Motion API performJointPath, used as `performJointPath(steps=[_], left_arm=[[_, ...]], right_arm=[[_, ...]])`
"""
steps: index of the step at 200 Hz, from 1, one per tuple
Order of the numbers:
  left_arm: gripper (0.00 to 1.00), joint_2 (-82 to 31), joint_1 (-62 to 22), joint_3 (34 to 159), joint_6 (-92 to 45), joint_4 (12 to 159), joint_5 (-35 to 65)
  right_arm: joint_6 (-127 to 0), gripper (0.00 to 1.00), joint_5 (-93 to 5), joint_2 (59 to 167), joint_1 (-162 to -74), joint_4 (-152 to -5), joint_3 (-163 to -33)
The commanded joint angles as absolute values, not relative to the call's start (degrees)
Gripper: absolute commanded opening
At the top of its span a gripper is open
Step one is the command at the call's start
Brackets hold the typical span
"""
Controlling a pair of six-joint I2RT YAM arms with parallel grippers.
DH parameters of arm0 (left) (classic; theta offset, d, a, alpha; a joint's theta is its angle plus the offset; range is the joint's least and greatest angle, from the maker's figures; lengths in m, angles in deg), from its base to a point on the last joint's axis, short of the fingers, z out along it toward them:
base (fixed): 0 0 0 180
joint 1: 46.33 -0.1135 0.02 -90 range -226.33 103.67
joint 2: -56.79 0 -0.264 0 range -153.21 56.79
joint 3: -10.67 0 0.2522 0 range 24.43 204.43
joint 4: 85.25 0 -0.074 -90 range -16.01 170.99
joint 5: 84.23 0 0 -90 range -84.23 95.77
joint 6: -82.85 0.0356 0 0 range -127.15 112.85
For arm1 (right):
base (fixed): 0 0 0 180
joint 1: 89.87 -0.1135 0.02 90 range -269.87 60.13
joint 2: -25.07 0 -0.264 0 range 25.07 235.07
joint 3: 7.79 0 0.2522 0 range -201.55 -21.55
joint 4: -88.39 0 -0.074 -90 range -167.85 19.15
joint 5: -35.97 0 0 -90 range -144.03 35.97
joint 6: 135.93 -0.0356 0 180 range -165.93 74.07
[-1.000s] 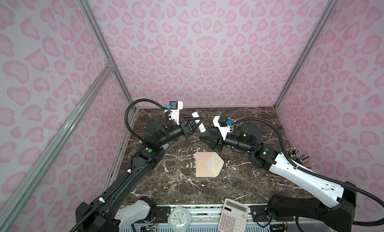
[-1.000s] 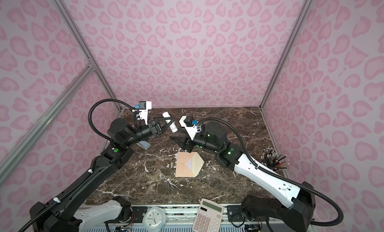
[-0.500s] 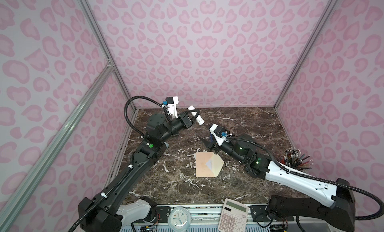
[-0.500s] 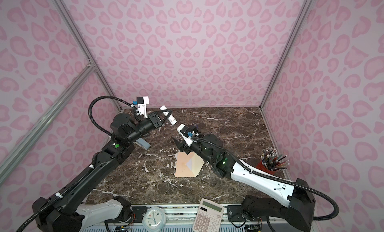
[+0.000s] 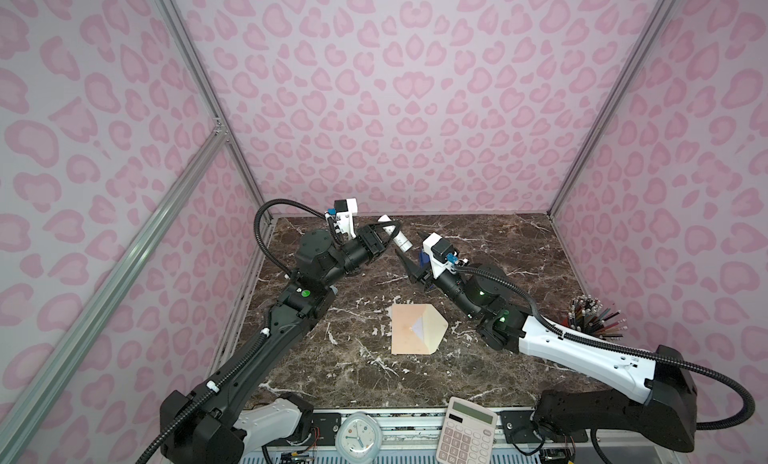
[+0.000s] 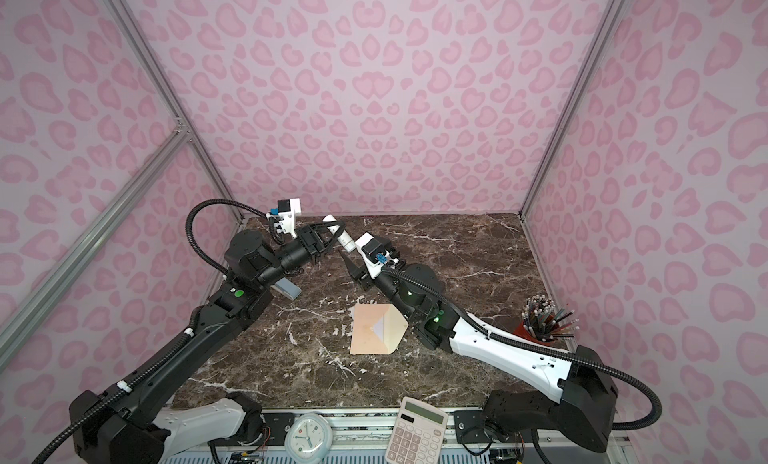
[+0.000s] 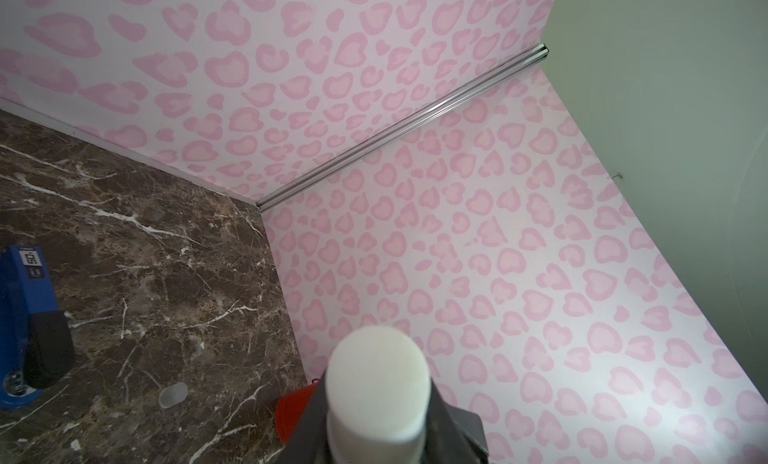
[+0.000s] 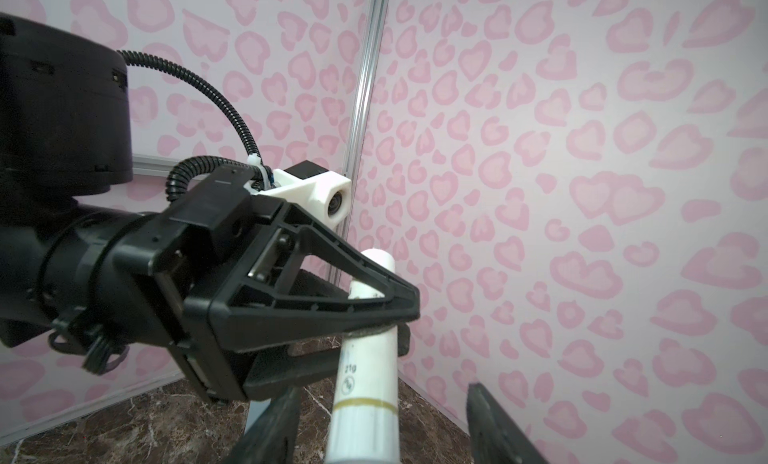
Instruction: Place the letter into the envelope and seal it
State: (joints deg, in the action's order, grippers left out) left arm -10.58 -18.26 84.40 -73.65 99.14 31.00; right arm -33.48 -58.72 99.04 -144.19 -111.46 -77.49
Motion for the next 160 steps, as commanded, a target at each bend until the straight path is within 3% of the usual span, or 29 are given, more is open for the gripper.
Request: performJointPath(steps=[1, 160], left_arm=[[0.04, -10.8, -18.4, 84.1, -76.4, 104.3, 32.6], [0.04, -12.3, -17.4, 83.3, -81.3, 109.2, 36.6]], right_arm=[[-34.8, 0.60, -58.9, 99.9, -144.2, -114.8, -78.0], [-34.4, 0.42, -59.6, 105.0, -144.0, -115.1, -81.8]])
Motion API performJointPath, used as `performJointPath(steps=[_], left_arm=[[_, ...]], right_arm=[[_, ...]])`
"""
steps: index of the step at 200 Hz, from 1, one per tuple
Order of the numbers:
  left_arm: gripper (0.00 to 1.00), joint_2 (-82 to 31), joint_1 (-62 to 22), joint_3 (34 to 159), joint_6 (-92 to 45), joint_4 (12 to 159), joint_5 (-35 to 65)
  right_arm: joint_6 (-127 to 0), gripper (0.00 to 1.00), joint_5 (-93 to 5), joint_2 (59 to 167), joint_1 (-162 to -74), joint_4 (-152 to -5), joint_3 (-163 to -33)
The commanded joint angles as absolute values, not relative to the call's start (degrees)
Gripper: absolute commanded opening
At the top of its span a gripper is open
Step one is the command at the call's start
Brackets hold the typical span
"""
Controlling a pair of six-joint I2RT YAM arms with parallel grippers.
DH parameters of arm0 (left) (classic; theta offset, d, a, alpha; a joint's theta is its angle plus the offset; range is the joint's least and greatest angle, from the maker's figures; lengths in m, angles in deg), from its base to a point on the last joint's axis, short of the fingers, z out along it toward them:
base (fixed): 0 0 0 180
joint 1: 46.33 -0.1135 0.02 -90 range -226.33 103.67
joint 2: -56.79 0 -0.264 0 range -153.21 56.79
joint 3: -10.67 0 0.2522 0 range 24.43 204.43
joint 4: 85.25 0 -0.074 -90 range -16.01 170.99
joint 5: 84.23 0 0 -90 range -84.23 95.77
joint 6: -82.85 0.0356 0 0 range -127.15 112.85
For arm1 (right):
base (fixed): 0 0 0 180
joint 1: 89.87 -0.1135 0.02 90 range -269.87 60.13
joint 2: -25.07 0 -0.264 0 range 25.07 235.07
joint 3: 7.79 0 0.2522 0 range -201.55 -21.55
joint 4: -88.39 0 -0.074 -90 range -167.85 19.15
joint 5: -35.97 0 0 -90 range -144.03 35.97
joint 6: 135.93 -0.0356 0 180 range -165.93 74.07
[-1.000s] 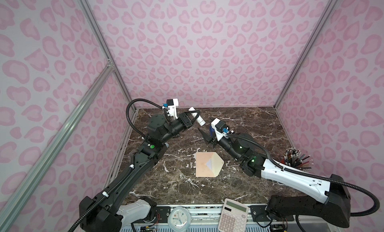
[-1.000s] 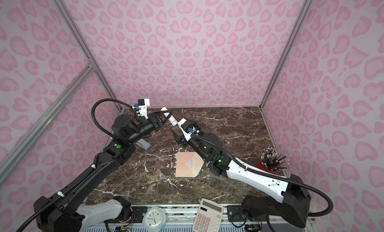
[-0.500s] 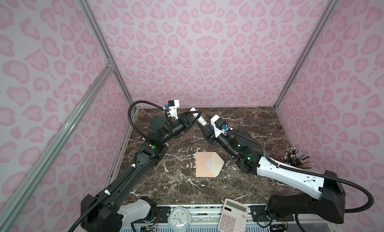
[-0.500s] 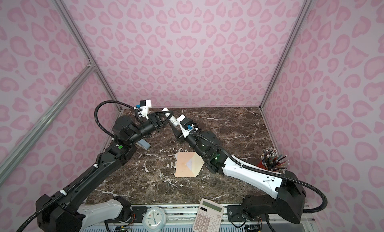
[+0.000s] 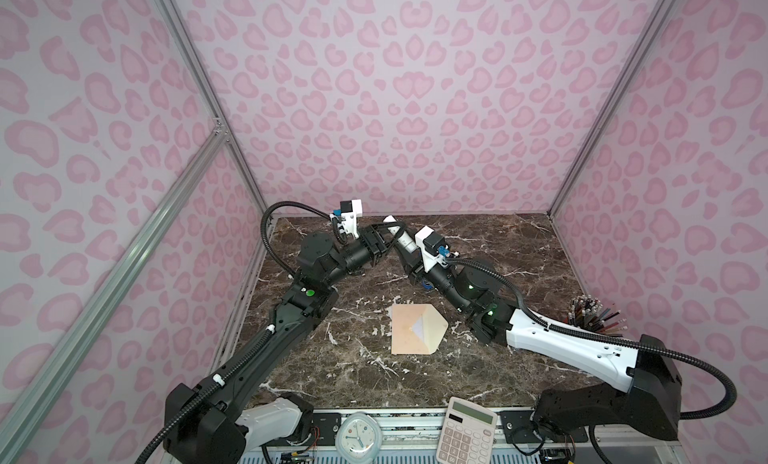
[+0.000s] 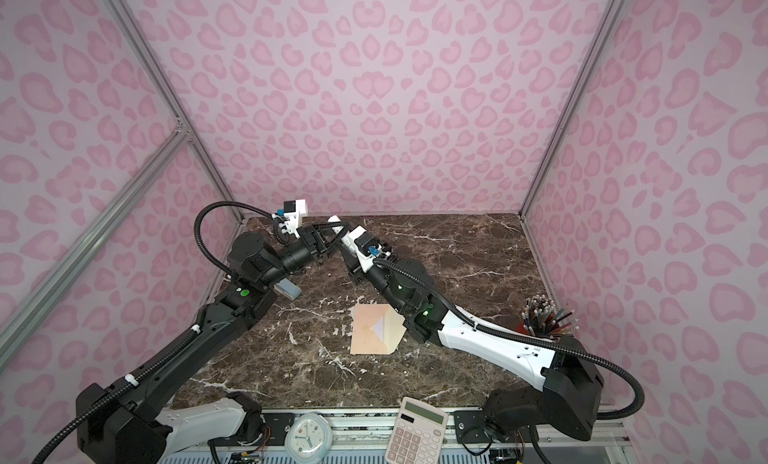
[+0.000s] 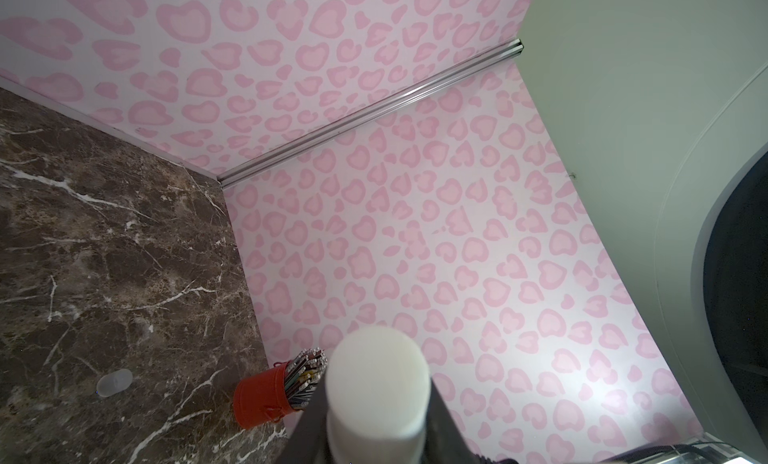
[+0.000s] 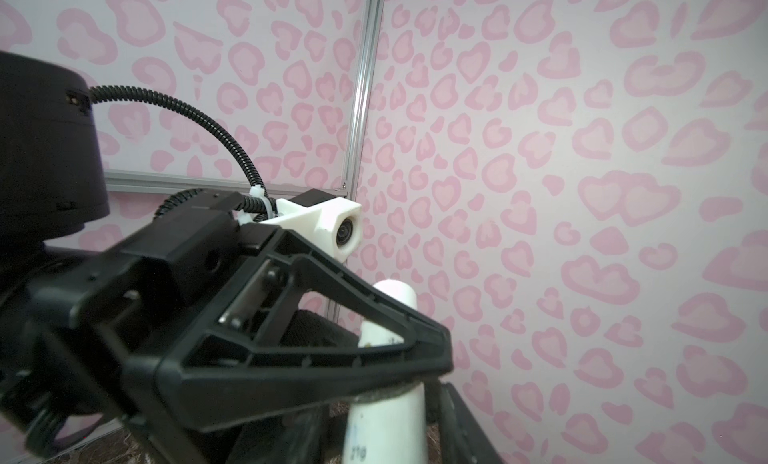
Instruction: Place the letter into the envelope and seal it
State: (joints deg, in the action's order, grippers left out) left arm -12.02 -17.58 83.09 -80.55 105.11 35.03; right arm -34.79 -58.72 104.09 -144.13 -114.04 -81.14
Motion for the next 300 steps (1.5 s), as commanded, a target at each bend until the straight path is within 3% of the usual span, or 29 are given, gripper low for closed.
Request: performJointPath(steps=[1, 54, 134, 169, 215, 259, 281, 300], left_arm=[[0.03, -12.3, -17.4, 83.3, -81.3, 109.1, 36.6], [0.04, -13.6, -17.0, 84.5, -82.0, 109.7, 38.6], [0.05, -15.1, -17.0, 85.7, -82.1, 109.3, 41.1], [0.27, -15.7, -17.1, 85.9, -82.7, 112.0, 42.0], [0.71, -14.0, -18.1, 85.7, -79.6, 108.9, 40.2], [0.78, -9.4, -20.1, 87.4, -67.0, 92.6, 35.4], [0.77, -8.4, -20.5, 90.2, -58.7, 78.5, 31.6], [0.71, -8.9, -20.5, 93.0, -51.6, 66.8, 28.1]], right_arm=[[-34.4, 0.42, -59.6, 105.0, -144.0, -115.1, -81.8], [-34.6, 0.38, -60.6, 106.5, -143.4, -113.9, -83.2], [-36.0, 0.11, -60.3, 106.4, -142.0, -111.5, -83.8], [-35.9, 0.06, -60.6, 105.1, -141.7, -109.1, -83.5], [-37.9, 0.05, -62.7, 101.6, -141.1, -98.1, -84.7], [-39.7, 0.05, -65.3, 96.3, -140.1, -85.4, -85.2], [-41.6, 0.05, -66.2, 95.7, -139.7, -74.8, -88.6], [-43.9, 0.05, -66.9, 96.4, -139.5, -65.5, -92.3]])
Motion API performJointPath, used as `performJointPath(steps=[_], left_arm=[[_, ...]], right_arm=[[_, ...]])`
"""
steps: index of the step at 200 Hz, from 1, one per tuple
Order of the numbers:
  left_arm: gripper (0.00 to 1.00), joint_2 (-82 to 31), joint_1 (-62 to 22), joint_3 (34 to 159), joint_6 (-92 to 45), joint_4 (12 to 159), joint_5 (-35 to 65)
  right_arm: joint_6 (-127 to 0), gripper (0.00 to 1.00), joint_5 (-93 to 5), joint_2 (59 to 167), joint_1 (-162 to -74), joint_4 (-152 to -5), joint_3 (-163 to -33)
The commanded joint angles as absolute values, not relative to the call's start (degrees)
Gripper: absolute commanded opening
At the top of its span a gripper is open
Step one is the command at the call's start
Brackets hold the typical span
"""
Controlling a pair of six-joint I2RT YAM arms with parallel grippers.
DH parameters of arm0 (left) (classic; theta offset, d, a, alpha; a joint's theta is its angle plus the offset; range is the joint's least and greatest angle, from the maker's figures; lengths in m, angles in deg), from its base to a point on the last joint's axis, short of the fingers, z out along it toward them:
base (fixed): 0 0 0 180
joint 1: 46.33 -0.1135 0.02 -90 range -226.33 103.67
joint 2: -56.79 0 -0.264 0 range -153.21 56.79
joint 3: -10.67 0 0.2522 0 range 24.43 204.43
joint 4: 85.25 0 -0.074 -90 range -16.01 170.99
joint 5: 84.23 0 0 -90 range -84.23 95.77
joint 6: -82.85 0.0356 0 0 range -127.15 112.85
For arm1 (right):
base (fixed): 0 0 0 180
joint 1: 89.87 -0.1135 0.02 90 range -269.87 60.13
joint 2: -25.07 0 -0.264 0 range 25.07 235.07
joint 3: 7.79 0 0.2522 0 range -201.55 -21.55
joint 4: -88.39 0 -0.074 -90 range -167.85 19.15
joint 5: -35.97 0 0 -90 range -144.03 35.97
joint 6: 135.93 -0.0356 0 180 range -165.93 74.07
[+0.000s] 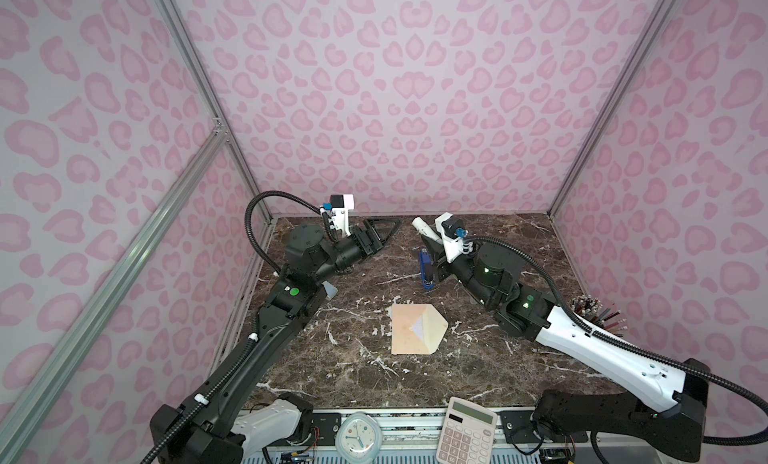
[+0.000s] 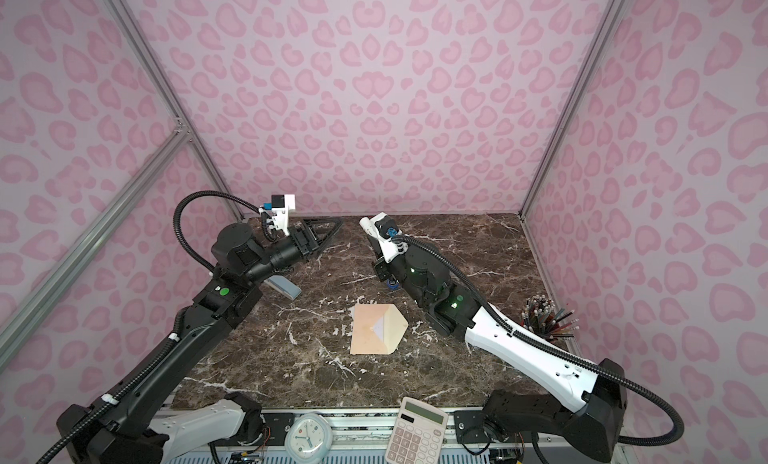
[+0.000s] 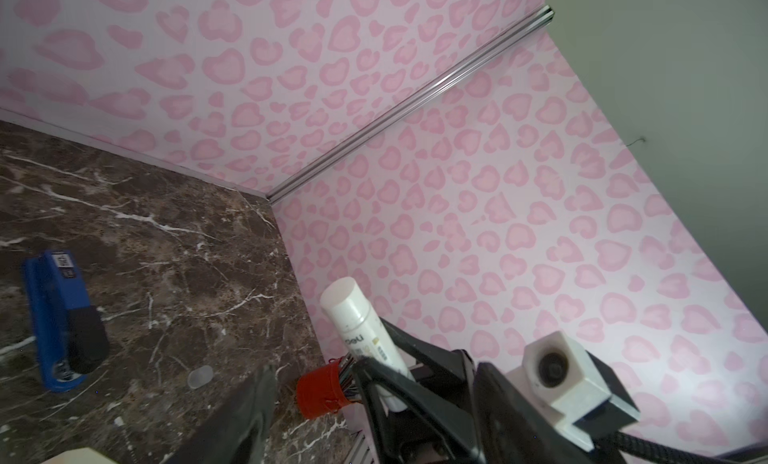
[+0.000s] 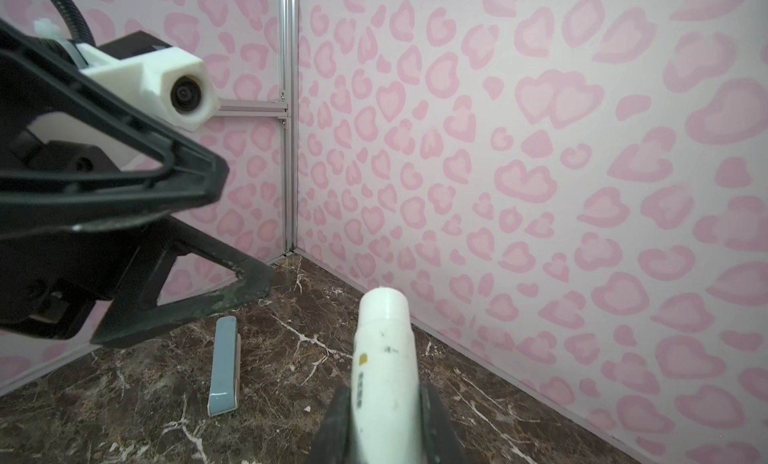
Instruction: Place the letter into the envelope and seal it
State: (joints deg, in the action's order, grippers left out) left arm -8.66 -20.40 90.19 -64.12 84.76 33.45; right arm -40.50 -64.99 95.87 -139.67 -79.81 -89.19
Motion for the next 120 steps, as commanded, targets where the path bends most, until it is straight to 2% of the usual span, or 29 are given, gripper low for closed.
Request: performJointPath(steps=[1, 50, 96, 118, 120], left_arm=[[0.70, -9.0, -20.5, 93.1, -51.1, 66.2, 27.9], [0.58, -14.2, -20.5, 97.0, -42.4, 45.9, 23.2], [0.46, -18.4, -20.4, 92.0, -42.3, 44.6, 27.2], [0.38, -20.5, -20.4, 88.6, -41.3, 46.8, 31.0], [0.34, -20.6, -20.4, 88.2, -41.3, 47.0, 31.2]], right_arm=[[-44.0, 0.05, -66.9, 96.4, -139.5, -65.1, -92.5], [-54.4, 0.05, -65.3, 100.8, -138.5, -45.1, -102.6], [-64.7, 0.03, -62.0, 109.2, -137.7, -27.2, -114.5], [-70.1, 0.01, -60.8, 113.5, -137.1, -20.2, -118.4], [-70.6, 0.01, -60.7, 113.8, -137.0, -19.6, -118.7]])
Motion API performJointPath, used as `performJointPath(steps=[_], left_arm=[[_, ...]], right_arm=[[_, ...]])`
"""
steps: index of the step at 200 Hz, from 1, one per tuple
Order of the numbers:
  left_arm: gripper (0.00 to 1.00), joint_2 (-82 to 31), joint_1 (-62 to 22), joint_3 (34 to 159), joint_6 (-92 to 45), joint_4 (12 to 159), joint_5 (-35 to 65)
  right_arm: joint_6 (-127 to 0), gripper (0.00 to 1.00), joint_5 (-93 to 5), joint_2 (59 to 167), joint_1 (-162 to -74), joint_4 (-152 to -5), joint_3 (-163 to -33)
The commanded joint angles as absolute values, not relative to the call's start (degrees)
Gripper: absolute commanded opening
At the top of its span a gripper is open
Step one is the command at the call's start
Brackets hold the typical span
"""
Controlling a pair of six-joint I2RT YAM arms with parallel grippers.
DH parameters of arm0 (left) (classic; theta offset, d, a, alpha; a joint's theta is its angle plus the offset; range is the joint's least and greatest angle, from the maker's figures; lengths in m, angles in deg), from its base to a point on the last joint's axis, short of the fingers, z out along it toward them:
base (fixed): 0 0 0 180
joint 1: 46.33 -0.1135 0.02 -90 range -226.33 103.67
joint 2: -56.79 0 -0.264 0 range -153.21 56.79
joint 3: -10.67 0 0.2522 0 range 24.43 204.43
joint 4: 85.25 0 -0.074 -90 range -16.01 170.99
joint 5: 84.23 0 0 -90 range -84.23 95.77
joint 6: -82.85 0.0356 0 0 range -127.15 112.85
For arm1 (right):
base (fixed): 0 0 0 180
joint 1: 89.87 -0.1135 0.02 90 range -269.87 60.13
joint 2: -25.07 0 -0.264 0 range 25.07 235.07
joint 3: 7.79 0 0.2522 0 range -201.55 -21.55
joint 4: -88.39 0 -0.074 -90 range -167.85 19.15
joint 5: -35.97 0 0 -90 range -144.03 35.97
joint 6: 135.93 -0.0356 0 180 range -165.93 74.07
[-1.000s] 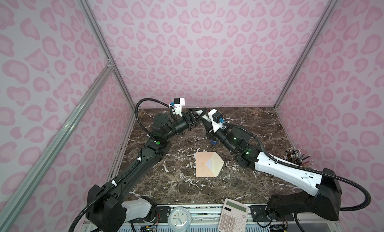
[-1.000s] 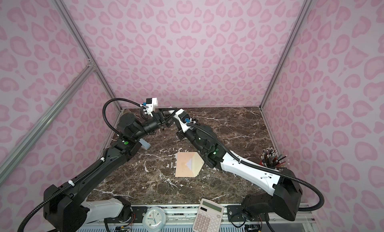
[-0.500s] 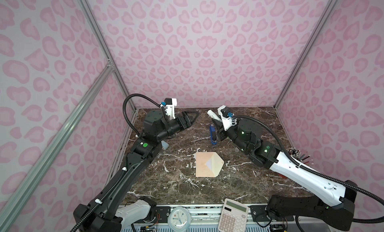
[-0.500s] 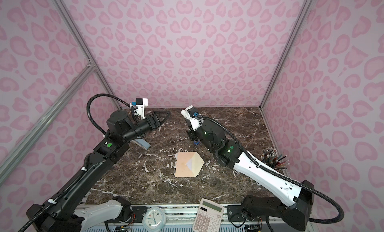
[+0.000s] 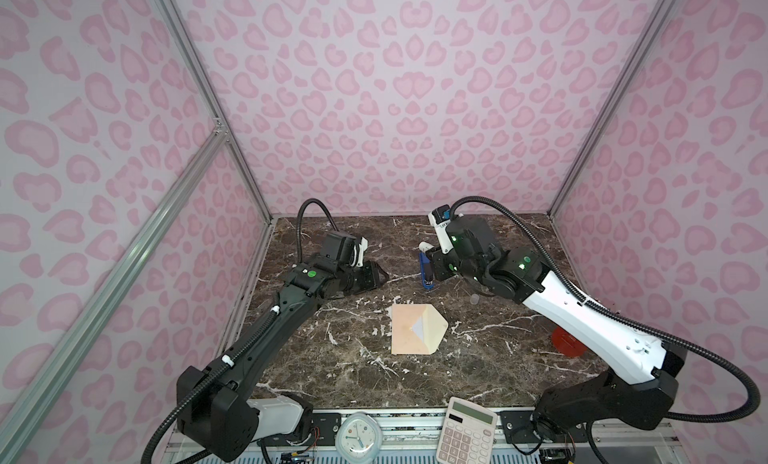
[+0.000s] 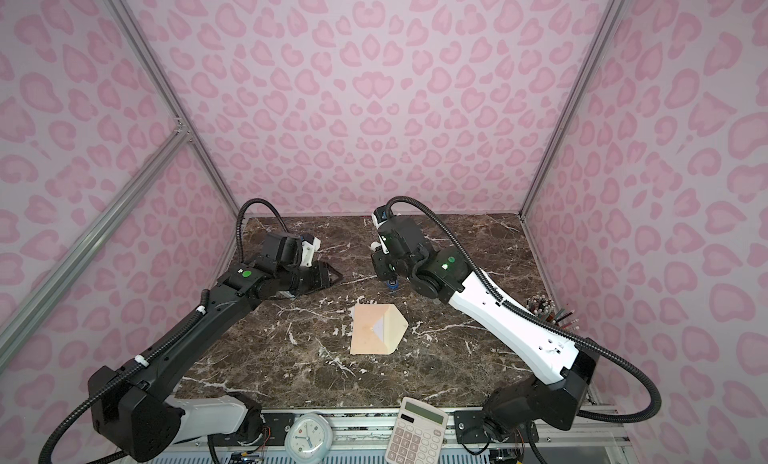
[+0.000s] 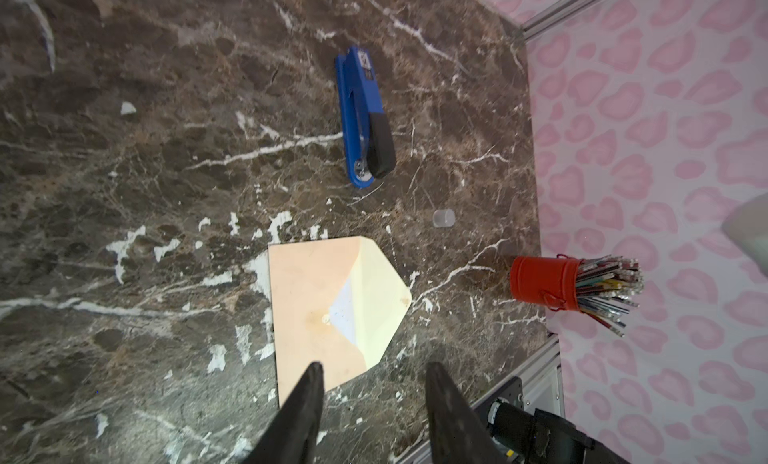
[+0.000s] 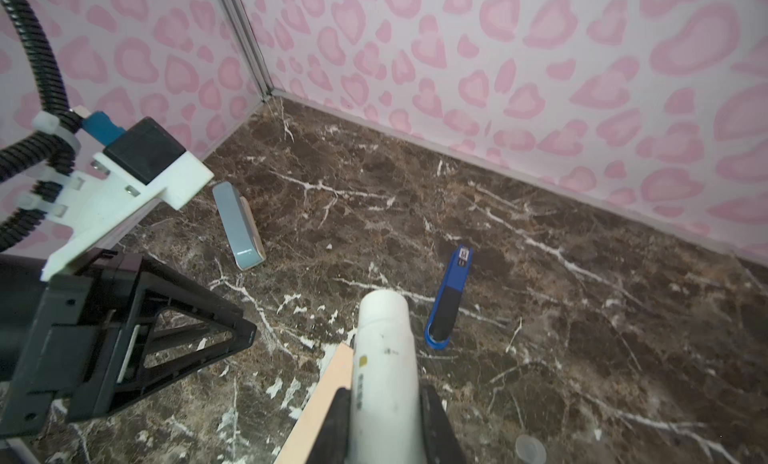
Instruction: Place the letter into the envelope and seal it
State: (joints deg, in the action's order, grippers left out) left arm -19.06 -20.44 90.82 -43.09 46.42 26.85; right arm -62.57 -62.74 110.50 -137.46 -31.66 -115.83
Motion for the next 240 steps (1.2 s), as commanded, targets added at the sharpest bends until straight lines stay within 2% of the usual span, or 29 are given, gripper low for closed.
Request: performJointPath(steps=[1, 48, 85, 178, 240], left_arm=[[0.33, -20.8, -20.4, 88.2, -41.3, 47.2, 31.4], [0.18, -24.5, -20.4, 81.6, -41.9, 54.0, 38.5], [0.04, -28.7, -20.4, 79.8, -41.7, 56.7, 40.1], [0.04, -43.5, -21.1, 81.9, -41.6, 63.9, 45.4], [0.04, -49.8, -22.2, 85.2, -39.6, 63.4, 44.1]], right_arm=[[-70.9, 0.01, -60.7, 114.0, -136.9, -19.3, -118.8], [-77.5, 0.02, -52.9, 121.4, -135.9, -11.8, -123.1], [-80.2, 0.02, -48.0, 127.0, -135.9, -8.4, -125.4], [-84.0, 0.01, -44.3, 137.5, -138.0, -4.7, -129.5], [-86.1, 0.01, -43.5, 141.5, -138.8, -5.8, -129.9]])
